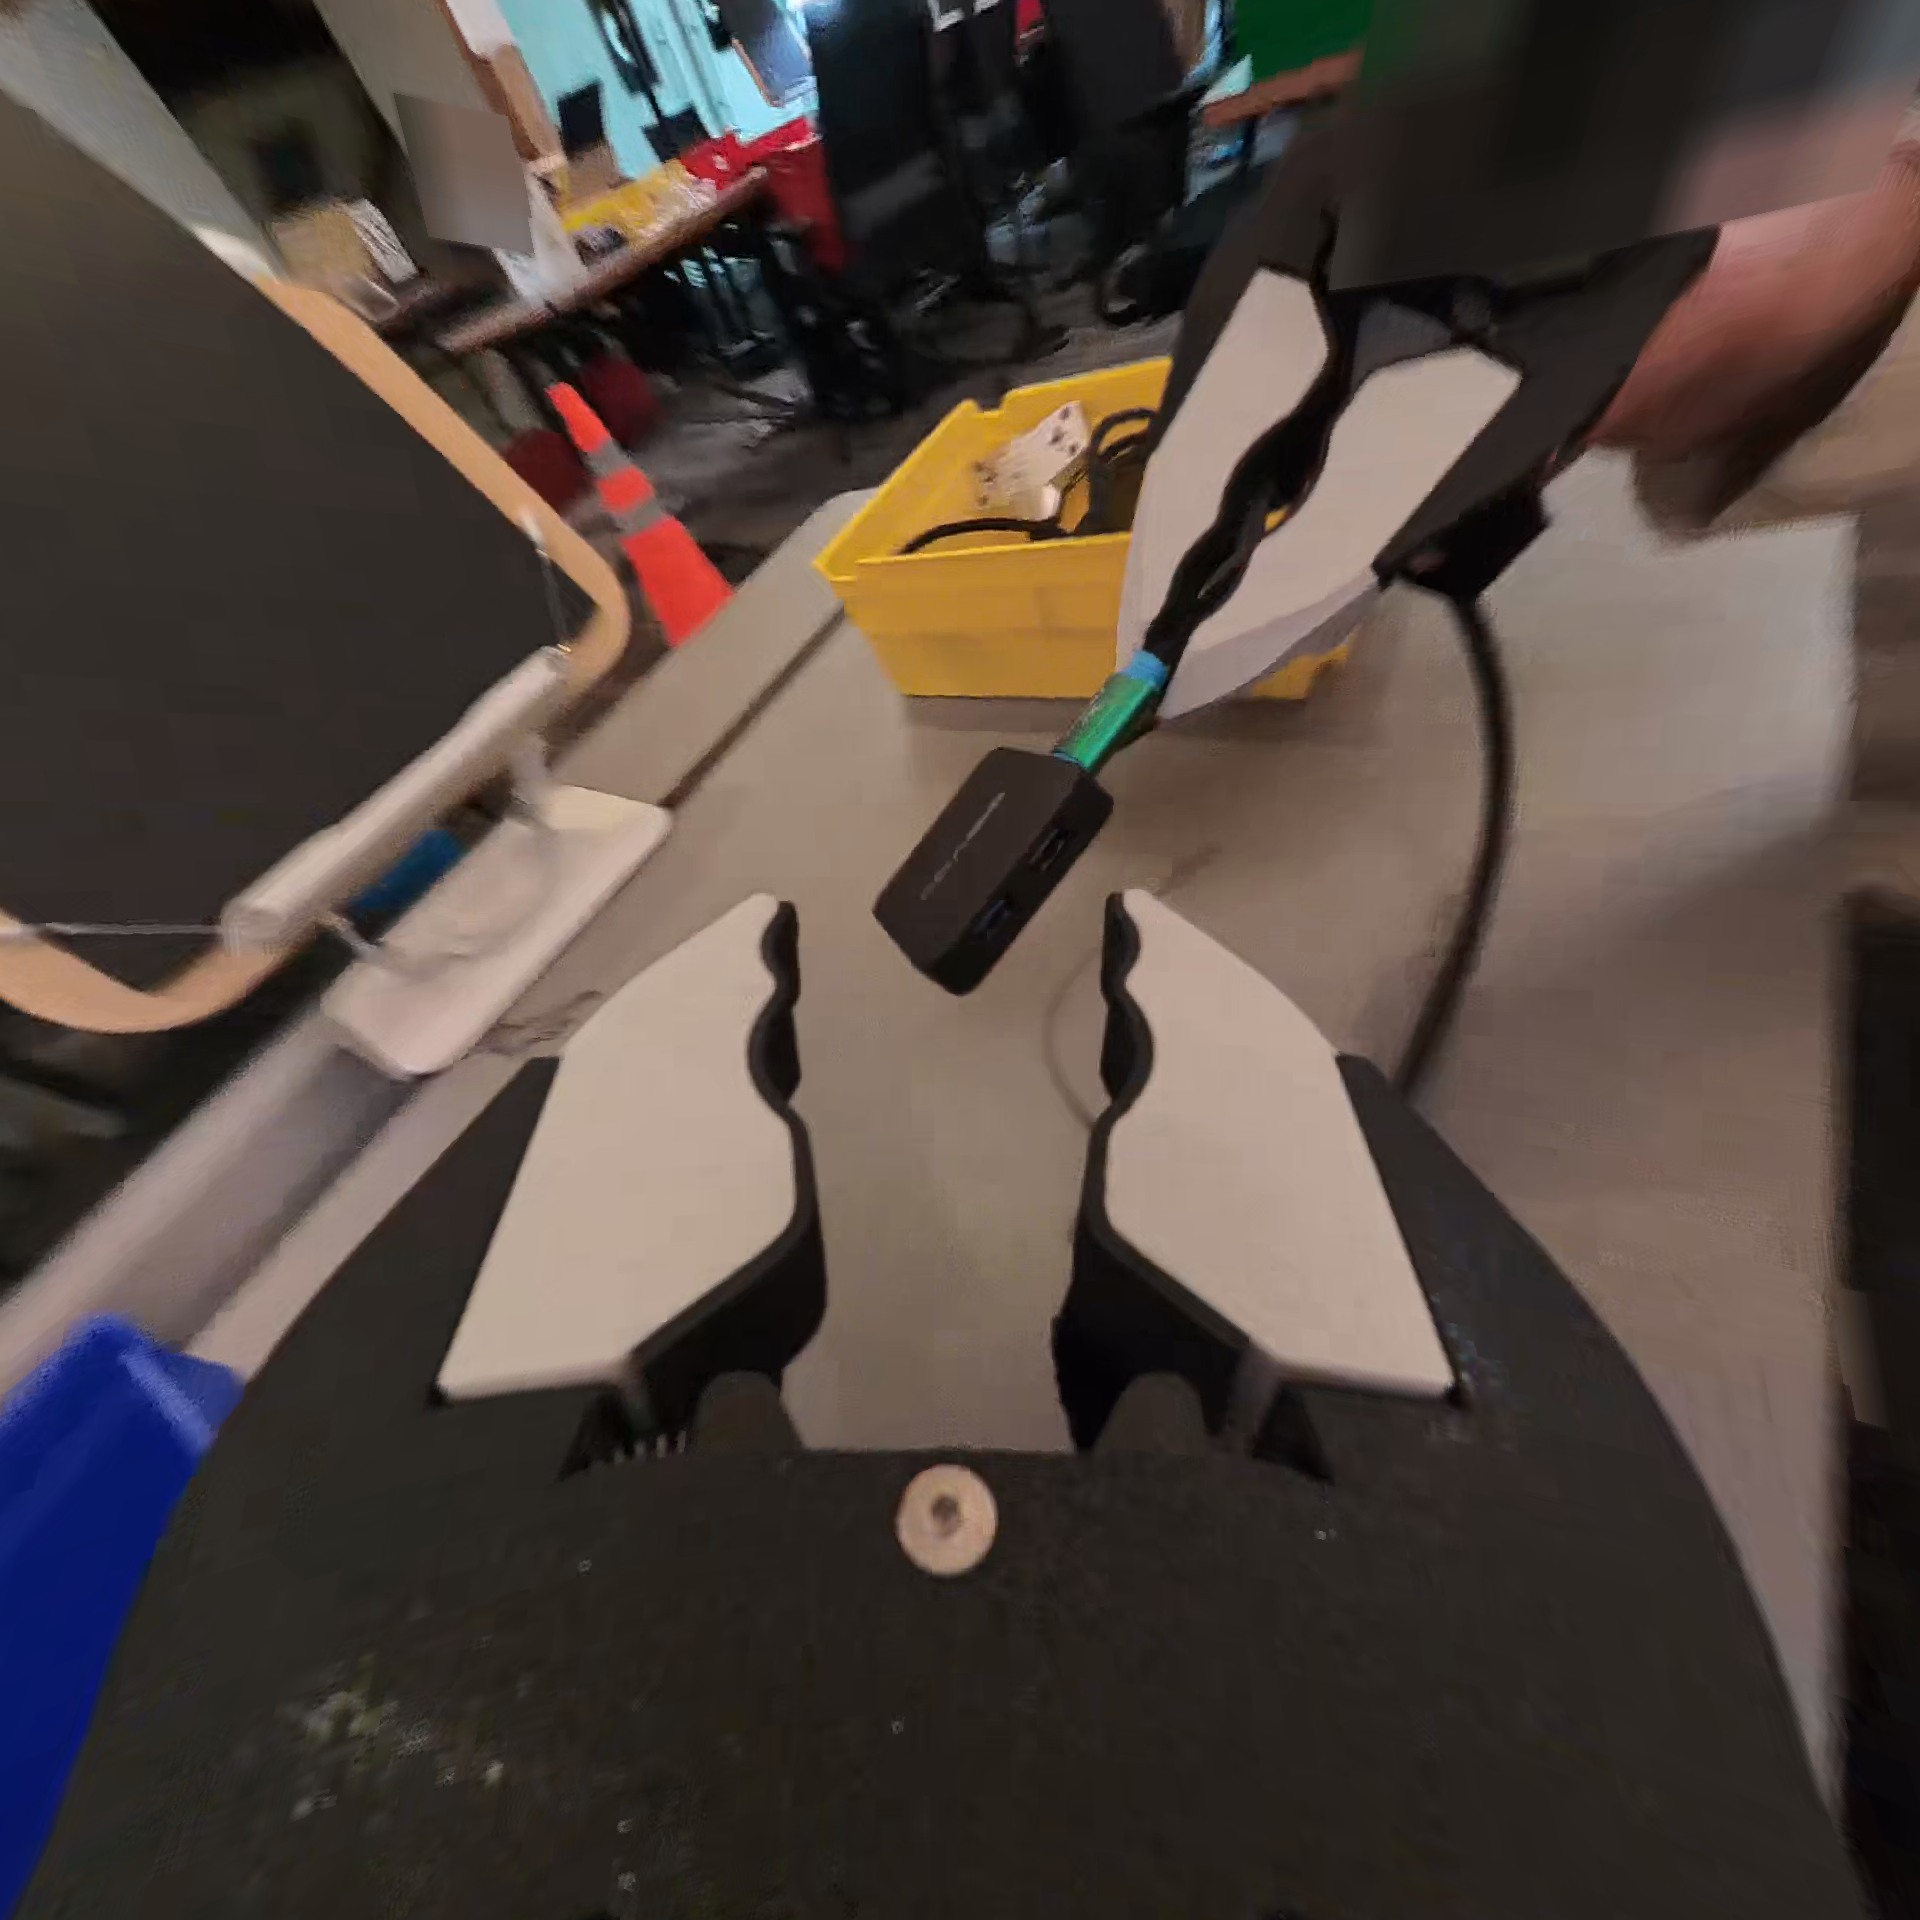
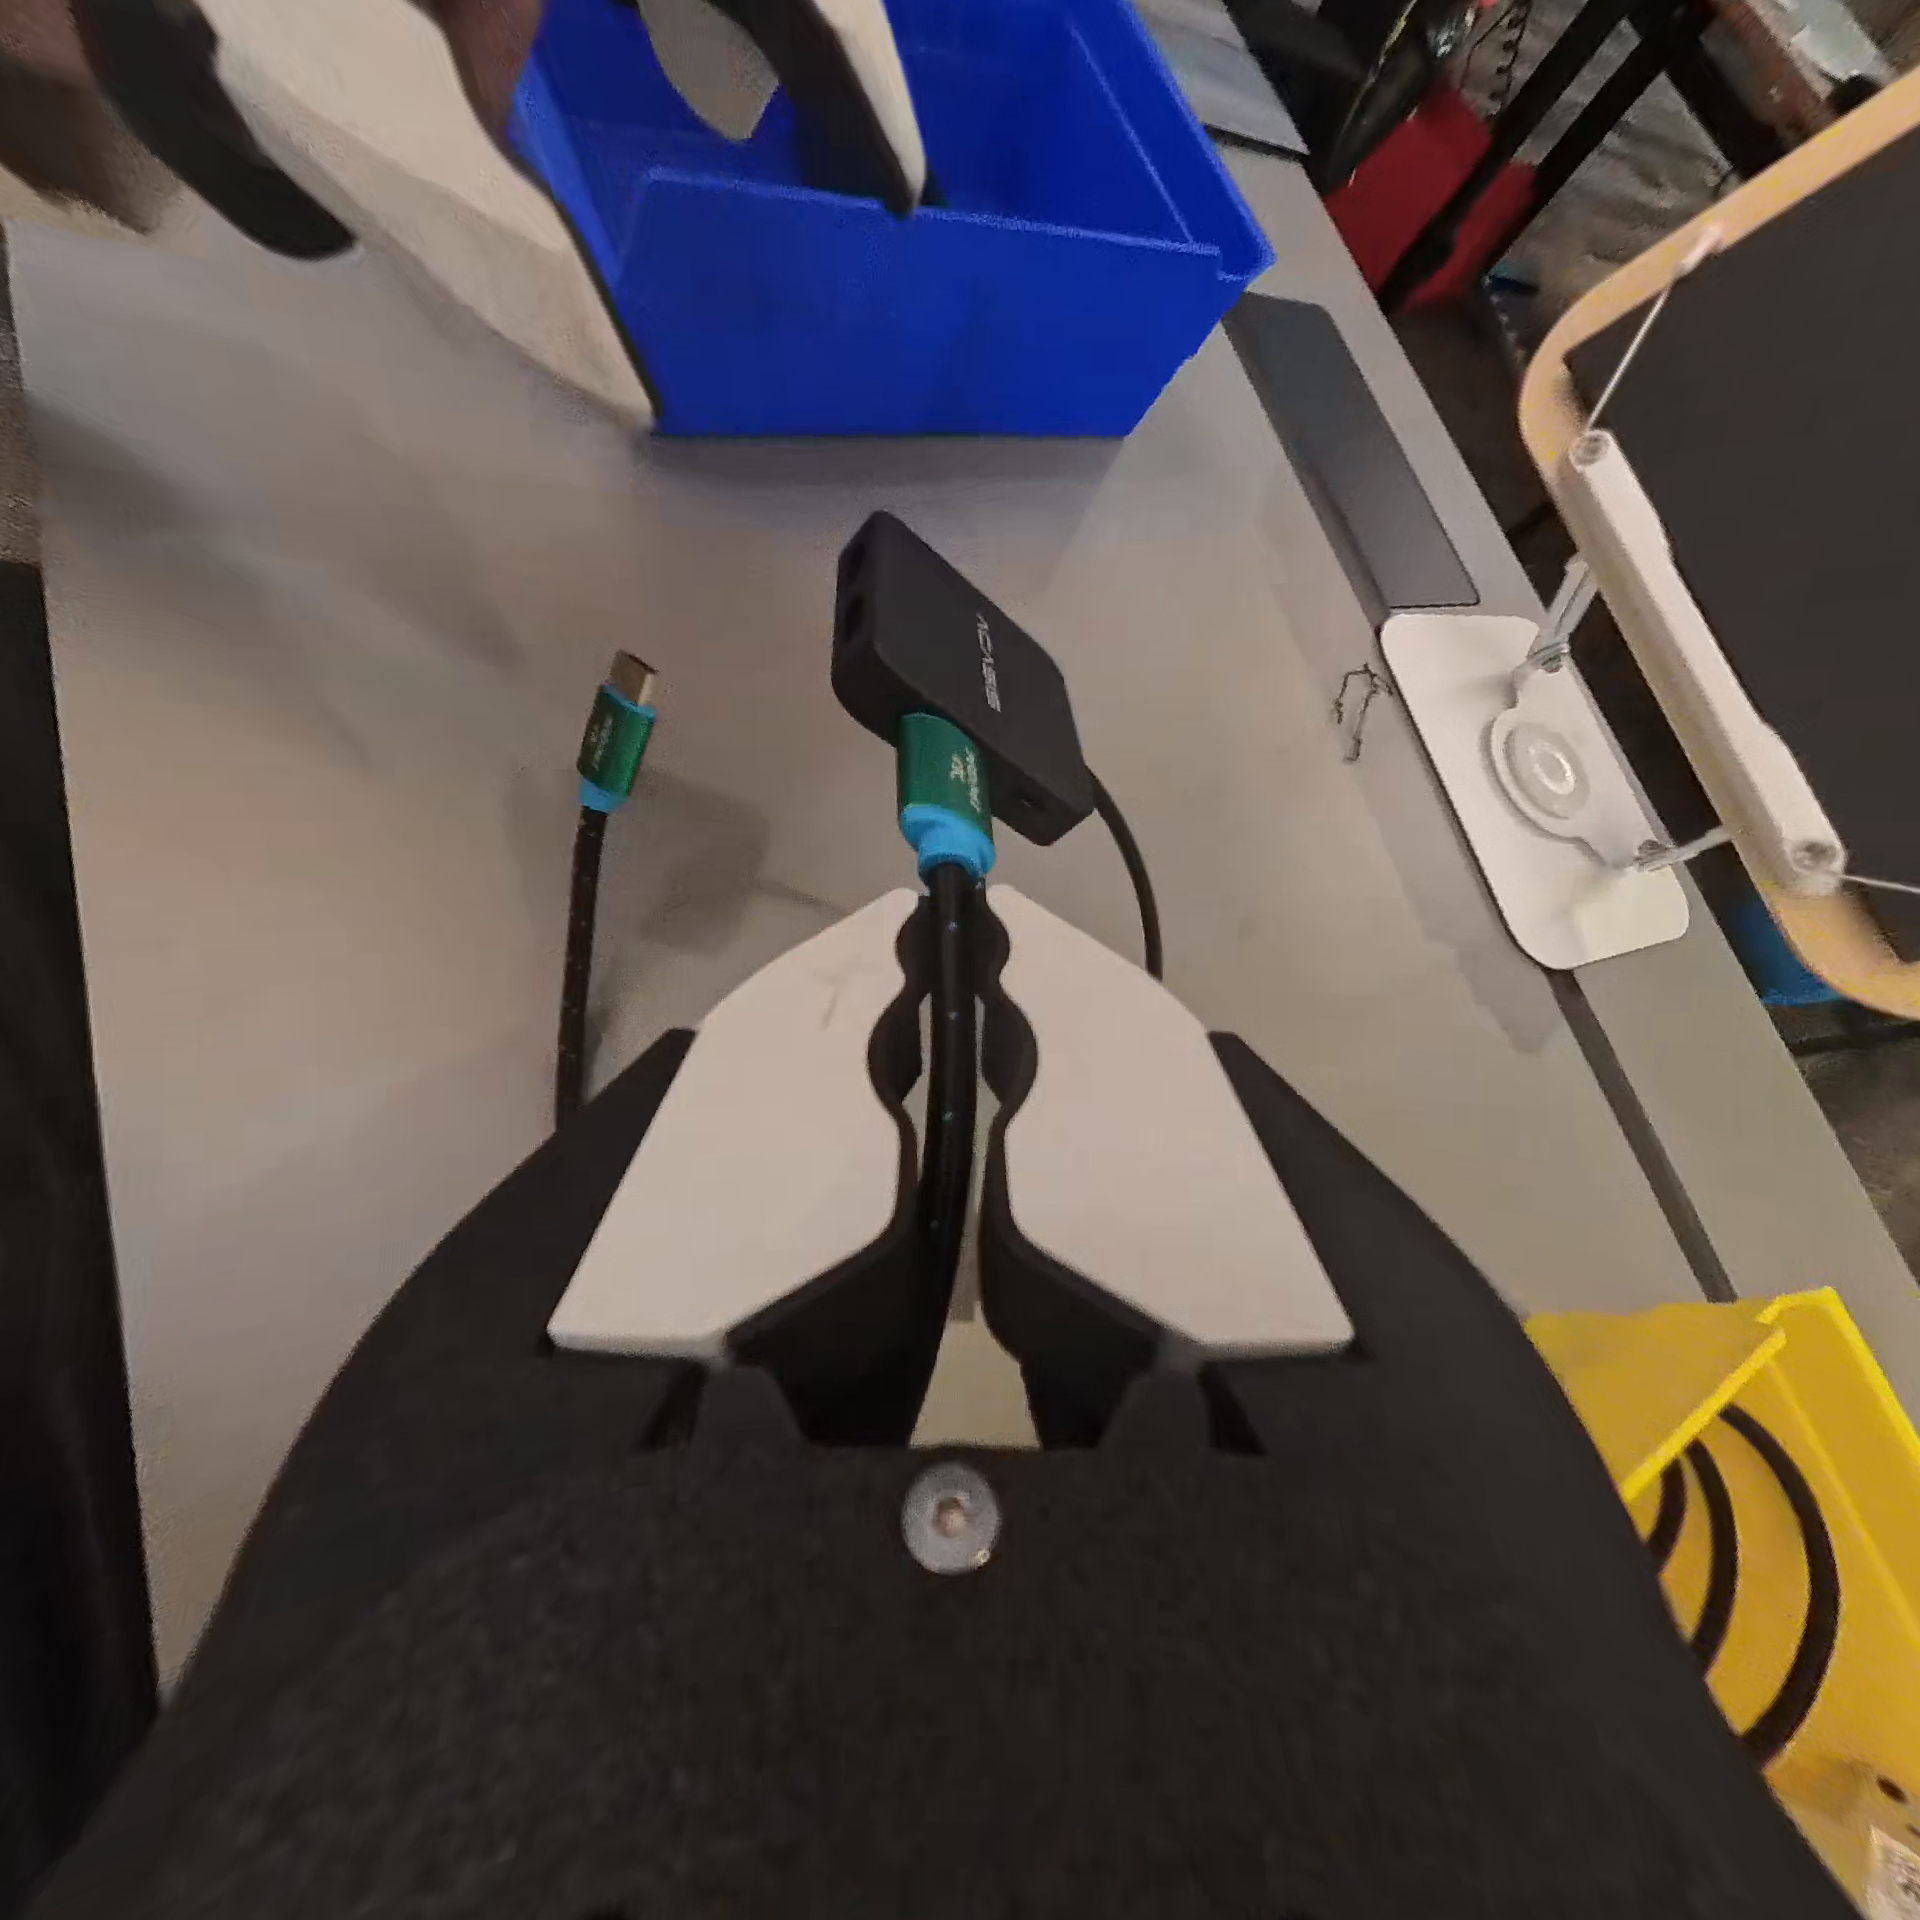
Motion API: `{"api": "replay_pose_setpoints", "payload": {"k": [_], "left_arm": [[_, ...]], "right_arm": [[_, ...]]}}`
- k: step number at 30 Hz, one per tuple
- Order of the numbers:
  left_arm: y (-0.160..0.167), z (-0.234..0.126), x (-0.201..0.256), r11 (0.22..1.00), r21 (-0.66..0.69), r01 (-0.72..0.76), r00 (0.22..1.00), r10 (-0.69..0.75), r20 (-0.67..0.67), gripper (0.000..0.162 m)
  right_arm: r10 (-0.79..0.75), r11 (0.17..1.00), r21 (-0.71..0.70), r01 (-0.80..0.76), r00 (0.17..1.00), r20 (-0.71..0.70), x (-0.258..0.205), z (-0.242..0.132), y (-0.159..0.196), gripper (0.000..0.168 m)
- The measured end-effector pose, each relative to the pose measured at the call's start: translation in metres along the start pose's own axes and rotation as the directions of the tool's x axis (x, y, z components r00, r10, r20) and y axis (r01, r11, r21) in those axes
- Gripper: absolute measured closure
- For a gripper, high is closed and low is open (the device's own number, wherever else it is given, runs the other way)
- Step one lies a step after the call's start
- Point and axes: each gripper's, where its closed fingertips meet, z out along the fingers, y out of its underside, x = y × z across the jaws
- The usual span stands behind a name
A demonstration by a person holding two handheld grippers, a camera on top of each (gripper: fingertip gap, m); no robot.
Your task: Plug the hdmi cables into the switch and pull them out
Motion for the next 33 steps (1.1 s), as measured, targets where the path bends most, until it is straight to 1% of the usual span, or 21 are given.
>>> {"api": "replay_pose_setpoints", "payload": {"k": [1, 2, 4, 6, 8, 13, 17, 19, 20, 21, 22, 26, 28, 30, 31, 33], "left_arm": [[0.005, 0.004, 0.000, 0.996, -0.030, -0.087, 0.995, 0.089, 0.048, 0.112], [0.013, 0.008, -0.001, 0.981, -0.079, -0.178, 0.978, 0.185, 0.093, 0.113], [0.028, 0.012, -0.006, 0.921, -0.209, -0.328, 0.914, 0.365, 0.177, 0.117], [0.034, 0.017, -0.004, 0.845, -0.282, -0.454, 0.834, 0.514, 0.199, 0.123], [0.036, 0.022, 0.005, 0.794, -0.308, -0.524, 0.788, 0.589, 0.178, 0.125], [0.034, 0.032, 0.013, 0.784, -0.307, -0.540, 0.787, 0.599, 0.145, 0.125], [0.038, 0.034, 0.022, 0.798, -0.279, -0.534, 0.811, 0.577, 0.099, 0.121], [0.039, 0.035, 0.025, 0.789, -0.265, -0.555, 0.798, 0.595, 0.100, 0.127], [0.040, 0.035, 0.026, 0.771, -0.265, -0.579, 0.778, 0.620, 0.103, 0.139], [0.042, 0.036, 0.026, 0.751, -0.266, -0.604, 0.757, 0.645, 0.102, 0.147], [0.043, 0.036, 0.025, 0.739, -0.273, -0.616, 0.743, 0.660, 0.109, 0.147], [0.043, 0.036, 0.024, 0.732, -0.266, -0.627, 0.728, 0.672, 0.133, 0.148], [0.044, 0.036, 0.022, 0.715, -0.272, -0.644, 0.709, 0.691, 0.141, 0.148], [0.042, 0.035, 0.020, 0.707, -0.272, -0.653, 0.692, 0.703, 0.164, 0.148], [0.041, 0.034, 0.019, 0.702, -0.273, -0.657, 0.682, 0.708, 0.180, 0.148], [0.038, 0.033, 0.015, 0.675, -0.298, -0.674, 0.643, 0.736, 0.212, 0.149]], "right_arm": [[0.009, 1.000, -0.006, -0.008, 1.000, 0.019, -0.002, 0.004, -0.002, 0.162], [0.012, 1.000, -0.011, -0.012, 0.999, 0.034, -0.004, 0.006, -0.004, 0.162], [0.019, 0.999, -0.036, -0.017, 0.999, 0.030, -0.002, 0.009, -0.005, 0.162], [0.014, 0.998, -0.067, -0.011, 0.999, 0.040, -0.003, 0.010, -0.006, 0.162], [0.008, 0.997, -0.074, -0.004, 0.998, 0.060, -0.008, 0.010, -0.008, 0.162], [-0.015, 0.998, -0.064, 0.020, 0.996, 0.088, -0.020, 0.012, -0.013, 0.162], [-0.027, 0.998, -0.047, 0.033, 0.992, 0.122, -0.030, 0.012, -0.014, 0.162], [-0.034, 0.999, -0.024, 0.038, 0.989, 0.141, -0.035, 0.013, -0.017, 0.162], [-0.037, 0.999, -0.022, 0.040, 0.988, 0.148, -0.037, 0.013, -0.018, 0.162], [-0.046, 0.998, -0.039, 0.052, 0.987, 0.157, -0.039, 0.014, -0.015, 0.162], [-0.063, 0.996, -0.051, 0.072, 0.986, 0.152, -0.040, 0.015, -0.013, 0.162], [-0.145, 0.988, -0.036, 0.150, 0.982, 0.120, -0.042, 0.015, -0.011, 0.162], [-0.189, 0.981, 0.058, 0.184, 0.977, 0.101, -0.044, 0.010, -0.022, 0.148], [-0.214, 0.970, 0.138, 0.201, 0.974, 0.081, -0.044, 0.003, -0.031, 0.142], [-0.195, 0.975, 0.125, 0.185, 0.978, 0.071, -0.041, 0.003, -0.029, 0.139], [-0.076, 0.997, 0.028, 0.074, 0.995, 0.063, -0.033, 0.005, -0.020, 0.130]]}}
